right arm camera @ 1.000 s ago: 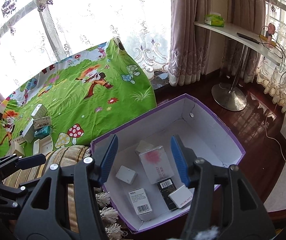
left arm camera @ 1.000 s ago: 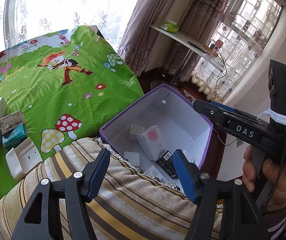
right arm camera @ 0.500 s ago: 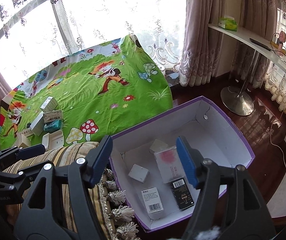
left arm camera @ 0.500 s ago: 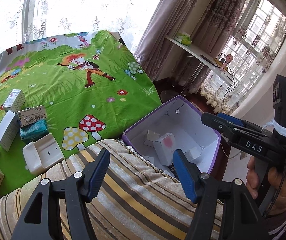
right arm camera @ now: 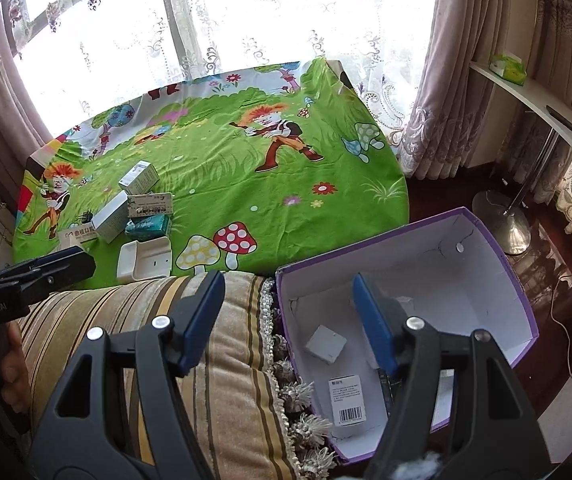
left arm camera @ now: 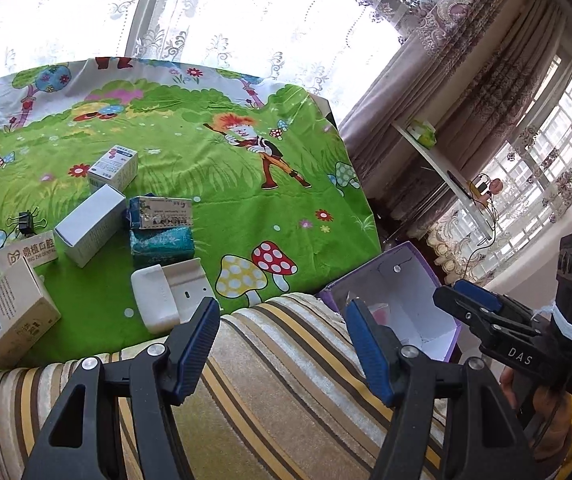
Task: Organize rigid objects
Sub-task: 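Move both open grippers back to the boxes on the bed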
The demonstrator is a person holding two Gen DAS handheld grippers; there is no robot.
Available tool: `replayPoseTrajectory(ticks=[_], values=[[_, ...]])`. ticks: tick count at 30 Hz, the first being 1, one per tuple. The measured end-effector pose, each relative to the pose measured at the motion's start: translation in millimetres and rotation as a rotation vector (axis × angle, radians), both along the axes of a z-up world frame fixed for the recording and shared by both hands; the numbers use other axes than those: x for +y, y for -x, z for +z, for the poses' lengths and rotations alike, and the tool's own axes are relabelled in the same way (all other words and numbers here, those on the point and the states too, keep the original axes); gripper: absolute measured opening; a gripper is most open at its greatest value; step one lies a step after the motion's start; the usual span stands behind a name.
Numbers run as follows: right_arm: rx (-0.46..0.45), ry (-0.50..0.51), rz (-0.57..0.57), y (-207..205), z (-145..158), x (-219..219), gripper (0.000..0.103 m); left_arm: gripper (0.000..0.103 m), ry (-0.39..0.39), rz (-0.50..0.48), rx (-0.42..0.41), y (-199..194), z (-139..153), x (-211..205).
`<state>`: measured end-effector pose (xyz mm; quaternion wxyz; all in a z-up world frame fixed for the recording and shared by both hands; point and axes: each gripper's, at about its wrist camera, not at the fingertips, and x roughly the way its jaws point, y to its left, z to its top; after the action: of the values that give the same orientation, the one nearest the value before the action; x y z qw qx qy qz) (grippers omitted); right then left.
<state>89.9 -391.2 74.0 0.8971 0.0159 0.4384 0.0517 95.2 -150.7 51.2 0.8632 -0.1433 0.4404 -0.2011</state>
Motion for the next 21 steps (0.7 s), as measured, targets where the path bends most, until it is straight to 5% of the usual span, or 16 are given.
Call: replayPoseTrajectory(ticks=[21], values=[[0.060,0.042,0.250,-14.0,-16.5,104.3,0.073,0.066,0.115,0.266,0.100,-13.1,-17.7,138.9]])
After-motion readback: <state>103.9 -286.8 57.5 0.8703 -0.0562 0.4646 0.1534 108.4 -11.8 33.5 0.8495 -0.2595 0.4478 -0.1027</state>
